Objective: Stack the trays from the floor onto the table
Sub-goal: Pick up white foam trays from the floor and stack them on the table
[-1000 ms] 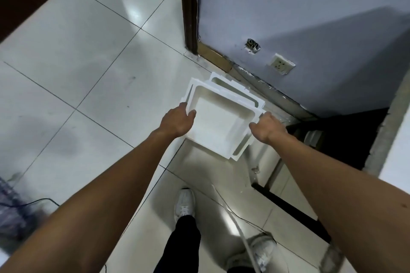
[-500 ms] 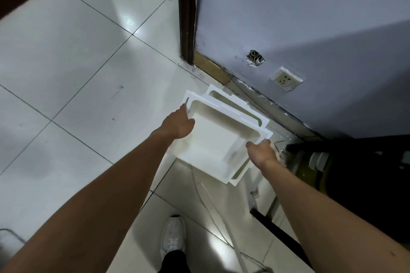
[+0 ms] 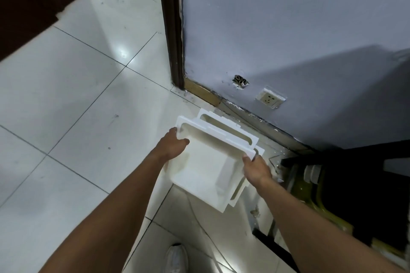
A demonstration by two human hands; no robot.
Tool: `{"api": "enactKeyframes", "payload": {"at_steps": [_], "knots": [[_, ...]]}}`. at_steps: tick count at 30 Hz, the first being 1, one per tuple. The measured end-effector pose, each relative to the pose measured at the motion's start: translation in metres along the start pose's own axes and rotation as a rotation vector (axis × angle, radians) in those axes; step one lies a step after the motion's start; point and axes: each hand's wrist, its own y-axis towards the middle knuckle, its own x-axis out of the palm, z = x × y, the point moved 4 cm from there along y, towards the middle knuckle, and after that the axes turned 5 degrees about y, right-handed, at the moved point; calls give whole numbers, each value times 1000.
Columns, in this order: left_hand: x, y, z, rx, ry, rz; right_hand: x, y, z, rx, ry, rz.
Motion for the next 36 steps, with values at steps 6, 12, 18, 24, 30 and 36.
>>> {"api": "enactKeyframes", "payload": {"at_steps": [6,12,18,24,30,36], "knots": [[-9,-2,-4,2,-19,-24,-6,-8,-17,-127,-116,-18],[-3,-6,-6,4,42,-17,-15,-16,-34,-204,-252,42],[-11,-24,-5,56,109,10,-42,-27,-62,-255,-256,77],[-33,-56,16,113,309,151,-89,-58,-94,-320,-175,97],[-69,-96,56,176,403,229,-155,-107,-133,-393,-143,107],[-99,-154,120,234,339,390,-226,-157,-164,-444,-67,115]]}}
